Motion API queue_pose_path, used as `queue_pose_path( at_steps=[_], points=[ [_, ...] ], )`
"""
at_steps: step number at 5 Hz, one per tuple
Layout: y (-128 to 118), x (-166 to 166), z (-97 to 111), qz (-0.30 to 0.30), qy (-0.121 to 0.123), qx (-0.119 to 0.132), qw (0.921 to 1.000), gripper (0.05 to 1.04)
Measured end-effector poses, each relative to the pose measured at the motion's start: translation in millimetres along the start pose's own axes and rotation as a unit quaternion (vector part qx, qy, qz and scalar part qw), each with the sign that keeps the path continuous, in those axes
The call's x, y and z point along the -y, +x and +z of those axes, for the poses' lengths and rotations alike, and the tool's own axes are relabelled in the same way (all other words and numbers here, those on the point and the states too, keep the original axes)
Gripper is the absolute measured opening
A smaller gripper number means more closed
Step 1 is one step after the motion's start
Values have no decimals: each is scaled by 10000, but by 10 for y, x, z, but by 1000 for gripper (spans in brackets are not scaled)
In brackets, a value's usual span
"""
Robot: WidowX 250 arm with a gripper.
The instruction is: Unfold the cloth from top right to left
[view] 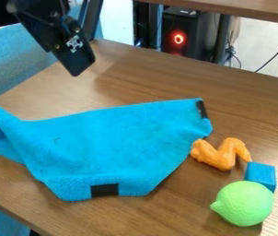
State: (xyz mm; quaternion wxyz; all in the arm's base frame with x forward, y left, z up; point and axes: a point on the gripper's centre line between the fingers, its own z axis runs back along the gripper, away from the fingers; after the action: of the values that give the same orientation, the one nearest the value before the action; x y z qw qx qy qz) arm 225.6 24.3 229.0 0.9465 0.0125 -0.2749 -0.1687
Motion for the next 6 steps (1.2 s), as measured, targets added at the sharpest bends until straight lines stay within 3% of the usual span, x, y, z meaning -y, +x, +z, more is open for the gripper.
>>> queue_pose_path(
  at_steps=[1,2,3,4,5,6],
  points=[
    [-26,8,-29,6,-6,-57,10000,1000],
    [-86,84,-135,-311,223,-197,9991,1000],
    [-106,91,-226,-400,220,-396,9982,1000],
    [-145,150,-316,-637,150,-588,9961,1000],
    [-208,226,-455,-1067,-19,-1000,9892,1000],
    [-343,356,-560,-1630,-198,-1163,9796,1000]
  ],
)
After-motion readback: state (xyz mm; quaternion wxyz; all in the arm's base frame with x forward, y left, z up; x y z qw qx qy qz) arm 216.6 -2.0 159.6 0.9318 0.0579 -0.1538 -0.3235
